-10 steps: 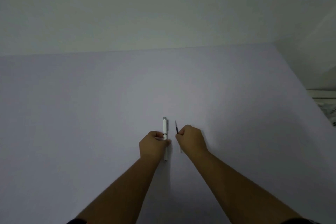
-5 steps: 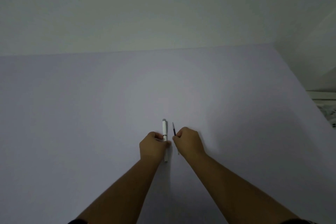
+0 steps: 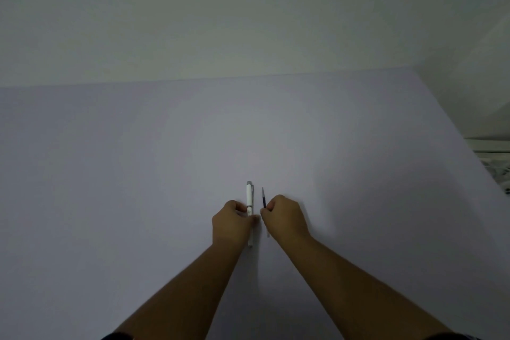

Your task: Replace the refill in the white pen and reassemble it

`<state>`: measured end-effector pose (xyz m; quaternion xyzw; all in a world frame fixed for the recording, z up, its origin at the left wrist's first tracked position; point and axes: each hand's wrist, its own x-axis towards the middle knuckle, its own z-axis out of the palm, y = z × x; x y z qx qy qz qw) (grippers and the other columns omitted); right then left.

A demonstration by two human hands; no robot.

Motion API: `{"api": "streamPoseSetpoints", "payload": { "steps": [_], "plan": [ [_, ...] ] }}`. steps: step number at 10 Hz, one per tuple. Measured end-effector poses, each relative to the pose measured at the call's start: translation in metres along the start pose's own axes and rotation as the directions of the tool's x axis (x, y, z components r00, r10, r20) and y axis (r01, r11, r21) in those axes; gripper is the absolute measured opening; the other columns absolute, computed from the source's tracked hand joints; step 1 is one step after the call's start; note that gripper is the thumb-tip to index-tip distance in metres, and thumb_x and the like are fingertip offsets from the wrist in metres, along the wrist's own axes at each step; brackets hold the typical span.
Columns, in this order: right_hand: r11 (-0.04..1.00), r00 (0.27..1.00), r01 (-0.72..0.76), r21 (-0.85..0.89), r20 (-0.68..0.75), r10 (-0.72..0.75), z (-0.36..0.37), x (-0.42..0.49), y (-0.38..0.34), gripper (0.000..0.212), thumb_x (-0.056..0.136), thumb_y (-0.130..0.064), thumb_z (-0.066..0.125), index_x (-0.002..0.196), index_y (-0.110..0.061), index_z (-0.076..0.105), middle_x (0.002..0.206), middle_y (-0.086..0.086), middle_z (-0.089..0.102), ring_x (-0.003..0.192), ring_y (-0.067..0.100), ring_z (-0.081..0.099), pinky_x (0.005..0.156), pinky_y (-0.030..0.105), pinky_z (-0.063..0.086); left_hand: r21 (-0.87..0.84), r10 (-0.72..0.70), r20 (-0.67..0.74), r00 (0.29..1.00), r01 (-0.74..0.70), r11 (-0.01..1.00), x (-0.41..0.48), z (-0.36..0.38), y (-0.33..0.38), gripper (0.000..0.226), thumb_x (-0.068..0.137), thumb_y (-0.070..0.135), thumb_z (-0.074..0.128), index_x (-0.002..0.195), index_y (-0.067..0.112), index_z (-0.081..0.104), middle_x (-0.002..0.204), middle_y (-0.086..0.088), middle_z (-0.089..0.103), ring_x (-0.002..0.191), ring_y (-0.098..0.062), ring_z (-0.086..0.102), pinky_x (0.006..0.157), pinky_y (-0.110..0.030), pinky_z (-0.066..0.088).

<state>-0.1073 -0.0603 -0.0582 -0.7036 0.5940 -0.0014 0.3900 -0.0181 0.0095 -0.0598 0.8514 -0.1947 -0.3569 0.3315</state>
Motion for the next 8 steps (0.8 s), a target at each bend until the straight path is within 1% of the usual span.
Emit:
{"api": "streamPoseSetpoints", "payload": {
  "steps": [1,2,3,4,5,6,7,8],
  "plan": [
    [1.000,1.000,0.000,0.005,-0.004,0.000,-0.0001,-0.0009,0.0006,0.021,0.082,-0.027,0.059,0.091,-0.009,0.066,0.094,0.013,0.072,0.088,0.029,0.068,0.080,0.041,0.057,0.008,0.003,0.000,1.000,-0.003,1.000,0.0004,0.0003,-0.0005,0.022,0.075,0.021,0.074,0.090,0.018,0.059,0.071,0.009,0.055,0.063,-0.003,0.052,0.051,-0.011,0.035],
    [1.000,1.000,0.004,0.002,-0.005,-0.004,-0.0004,-0.0012,0.0016,0.022,0.083,-0.028,0.059,0.092,-0.008,0.065,0.095,0.013,0.072,0.088,0.029,0.068,0.080,0.040,0.057,0.018,0.011,-0.005,1.000,-0.011,1.000,-0.0002,0.0003,0.0001,0.021,0.076,0.022,0.074,0.087,0.018,0.057,0.069,0.011,0.053,0.062,-0.002,0.051,0.051,-0.011,0.034],
    [1.000,1.000,0.011,0.007,-0.001,-0.011,-0.0012,-0.0002,0.0021,0.023,0.085,-0.028,0.058,0.092,-0.007,0.065,0.095,0.014,0.072,0.089,0.030,0.068,0.080,0.040,0.057,0.028,0.020,-0.003,1.000,-0.020,0.999,-0.0010,0.0001,0.0002,0.022,0.076,0.022,0.074,0.089,0.017,0.057,0.074,0.006,0.057,0.069,-0.009,0.054,0.053,-0.011,0.035],
    [1.000,1.000,0.009,0.007,0.007,-0.009,-0.0017,0.0002,0.0017,0.025,0.086,-0.029,0.056,0.092,-0.006,0.065,0.095,0.015,0.072,0.089,0.030,0.068,0.080,0.040,0.056,0.033,0.024,0.001,1.000,-0.024,0.999,-0.0016,-0.0004,0.0003,0.023,0.077,0.023,0.074,0.091,0.015,0.058,0.078,0.004,0.058,0.070,-0.009,0.054,0.053,-0.010,0.034],
    [1.000,1.000,0.008,0.009,-0.004,-0.008,-0.0015,-0.0003,0.0025,0.025,0.086,-0.030,0.056,0.092,-0.007,0.065,0.095,0.014,0.072,0.089,0.030,0.068,0.080,0.040,0.057,0.026,0.026,-0.001,1.000,-0.026,0.999,-0.0015,-0.0002,-0.0002,0.024,0.077,0.023,0.074,0.093,0.015,0.059,0.077,0.005,0.057,0.070,-0.009,0.054,0.054,-0.012,0.036],
    [1.000,1.000,0.004,0.018,-0.012,-0.004,-0.0028,-0.0006,0.0024,0.026,0.086,-0.031,0.055,0.091,-0.008,0.065,0.093,0.013,0.072,0.085,0.029,0.069,0.077,0.036,0.056,0.018,0.021,-0.001,1.000,-0.021,1.000,-0.0019,-0.0017,0.0001,0.026,0.077,0.023,0.074,0.095,0.014,0.059,0.077,0.005,0.056,0.070,-0.009,0.054,0.056,-0.013,0.037],
    [0.999,1.000,0.008,0.033,-0.015,-0.008,-0.0029,-0.0001,0.0034,0.027,0.087,-0.032,0.055,0.090,-0.008,0.065,0.093,0.013,0.073,0.084,0.028,0.069,0.072,0.033,0.053,0.022,0.011,0.006,1.000,-0.011,1.000,-0.0013,-0.0028,-0.0016,0.027,0.077,0.024,0.073,0.098,0.013,0.058,0.076,0.007,0.054,0.068,-0.007,0.052,0.053,-0.011,0.035],
    [0.999,0.999,0.013,0.040,-0.033,-0.011,-0.0046,-0.0011,0.0030,0.028,0.088,-0.033,0.054,0.091,-0.006,0.064,0.095,0.014,0.071,0.089,0.030,0.067,0.076,0.036,0.054,0.040,0.020,-0.003,1.000,-0.020,0.999,-0.0038,-0.0062,0.0009,0.033,0.078,0.029,0.071,0.103,0.011,0.058,0.084,0.003,0.056,0.074,-0.011,0.053,0.059,-0.015,0.040]
  ]
}}
